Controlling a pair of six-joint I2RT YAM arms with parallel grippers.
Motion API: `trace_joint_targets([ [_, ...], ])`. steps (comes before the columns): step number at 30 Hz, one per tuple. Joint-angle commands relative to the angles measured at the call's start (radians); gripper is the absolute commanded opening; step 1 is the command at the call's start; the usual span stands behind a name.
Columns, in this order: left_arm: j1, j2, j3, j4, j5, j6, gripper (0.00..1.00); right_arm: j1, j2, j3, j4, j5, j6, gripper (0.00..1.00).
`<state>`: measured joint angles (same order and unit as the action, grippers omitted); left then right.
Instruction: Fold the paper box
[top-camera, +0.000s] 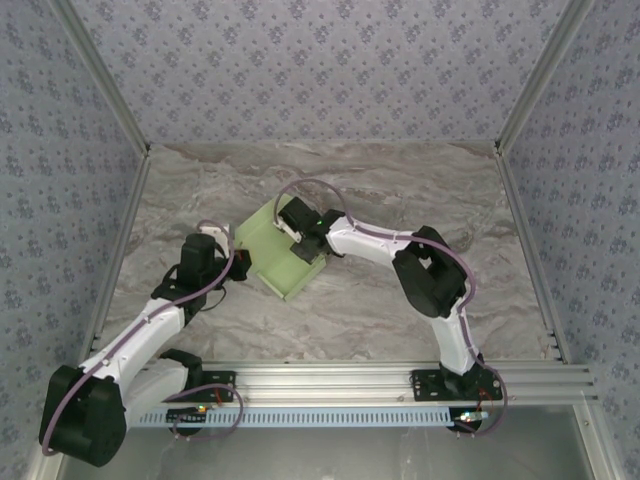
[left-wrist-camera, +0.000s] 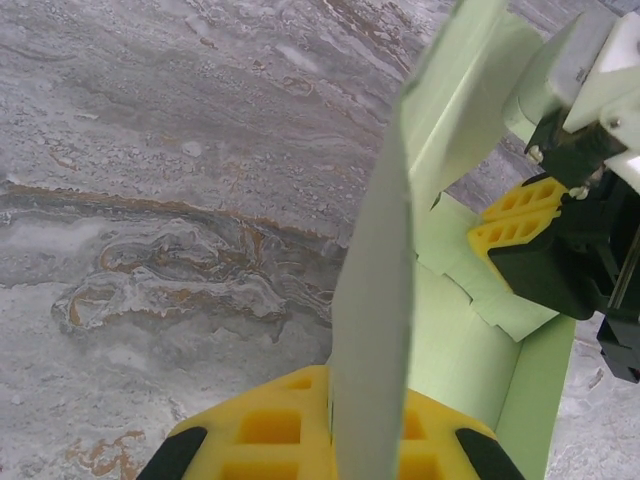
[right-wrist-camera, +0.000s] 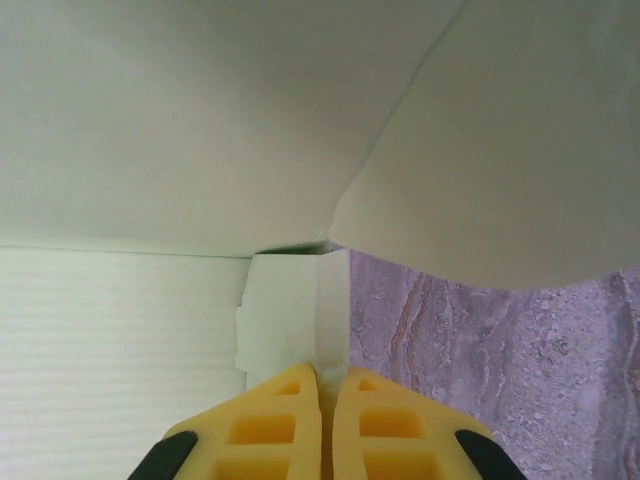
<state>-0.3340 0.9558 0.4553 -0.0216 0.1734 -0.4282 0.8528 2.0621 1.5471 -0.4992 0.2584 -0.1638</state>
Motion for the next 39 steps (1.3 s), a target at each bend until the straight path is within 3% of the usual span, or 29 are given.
trace_joint_targets([
  [1,-0.003,-0.02,0.003,0.057,0.04,0.009,0.04,0.003,-0.01,-0.027,-0.008,0.089,-0.069,0.09],
  [6,-0.003,-0.016,0.003,0.06,0.038,0.009,0.04,-0.012,-0.018,-0.034,-0.006,0.014,-0.046,0.11],
  [13,-0.003,-0.018,-0.001,0.058,0.034,0.008,0.04,-0.09,-0.036,-0.043,-0.042,-0.243,0.038,0.2],
  [17,-0.003,-0.02,-0.001,0.057,0.029,0.008,0.04,-0.114,-0.037,-0.062,-0.041,-0.296,0.05,0.21],
  [25,-0.003,-0.021,-0.002,0.057,0.029,0.006,0.04,-0.117,-0.011,-0.064,-0.048,-0.302,0.047,0.18],
  [32,-0.003,-0.02,0.0,0.055,0.028,0.006,0.04,-0.072,-0.002,-0.044,-0.096,-0.149,-0.003,0.2],
  [39,-0.003,-0.024,-0.002,0.054,0.025,0.005,0.04,-0.081,0.01,-0.042,-0.098,-0.193,-0.004,0.25],
])
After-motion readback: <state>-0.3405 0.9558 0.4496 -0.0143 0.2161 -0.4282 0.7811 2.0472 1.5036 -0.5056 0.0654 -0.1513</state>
